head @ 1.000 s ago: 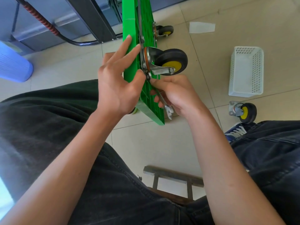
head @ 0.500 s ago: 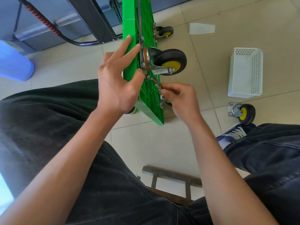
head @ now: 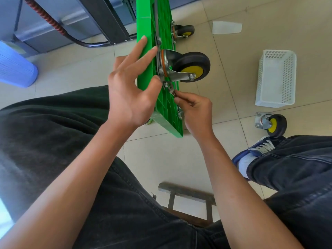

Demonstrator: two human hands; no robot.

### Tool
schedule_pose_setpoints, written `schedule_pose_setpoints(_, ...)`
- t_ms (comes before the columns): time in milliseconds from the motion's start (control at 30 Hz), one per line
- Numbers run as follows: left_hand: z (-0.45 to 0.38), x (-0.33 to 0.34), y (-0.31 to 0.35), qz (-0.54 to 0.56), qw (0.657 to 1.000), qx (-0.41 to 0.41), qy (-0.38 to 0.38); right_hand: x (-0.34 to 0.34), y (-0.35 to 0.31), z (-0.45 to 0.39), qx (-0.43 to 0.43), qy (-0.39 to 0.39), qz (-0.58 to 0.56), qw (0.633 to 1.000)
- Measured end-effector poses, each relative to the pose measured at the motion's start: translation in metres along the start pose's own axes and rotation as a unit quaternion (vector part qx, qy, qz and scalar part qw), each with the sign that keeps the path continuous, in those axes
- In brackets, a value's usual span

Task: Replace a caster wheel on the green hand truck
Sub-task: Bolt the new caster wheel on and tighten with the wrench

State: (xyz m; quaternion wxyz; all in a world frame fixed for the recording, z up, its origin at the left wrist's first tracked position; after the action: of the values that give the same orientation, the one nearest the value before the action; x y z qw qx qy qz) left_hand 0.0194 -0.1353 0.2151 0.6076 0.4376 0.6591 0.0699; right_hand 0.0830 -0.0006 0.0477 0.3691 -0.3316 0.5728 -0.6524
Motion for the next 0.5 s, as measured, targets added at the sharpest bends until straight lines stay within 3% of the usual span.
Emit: schedule_pose_setpoints(500, 0.000, 0.000, 0.000, -0.006, 1.000, 0.005, 0.003, 0.015, 0.000, 0.002, 0.045, -0.018, -0.057, 0.997)
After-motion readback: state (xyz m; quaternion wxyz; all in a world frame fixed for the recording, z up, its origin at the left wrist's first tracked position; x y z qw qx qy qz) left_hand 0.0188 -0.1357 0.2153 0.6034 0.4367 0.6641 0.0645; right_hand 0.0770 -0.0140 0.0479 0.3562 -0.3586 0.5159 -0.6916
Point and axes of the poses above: each hand's wrist, its own z-axis away from the middle knuckle, its own x-axis out of the palm, y = z × x, the point moved 7 cm from there along -z, towards the middle knuckle, and after that the axes turned 3 degrees about -y, right-handed, at the moved point
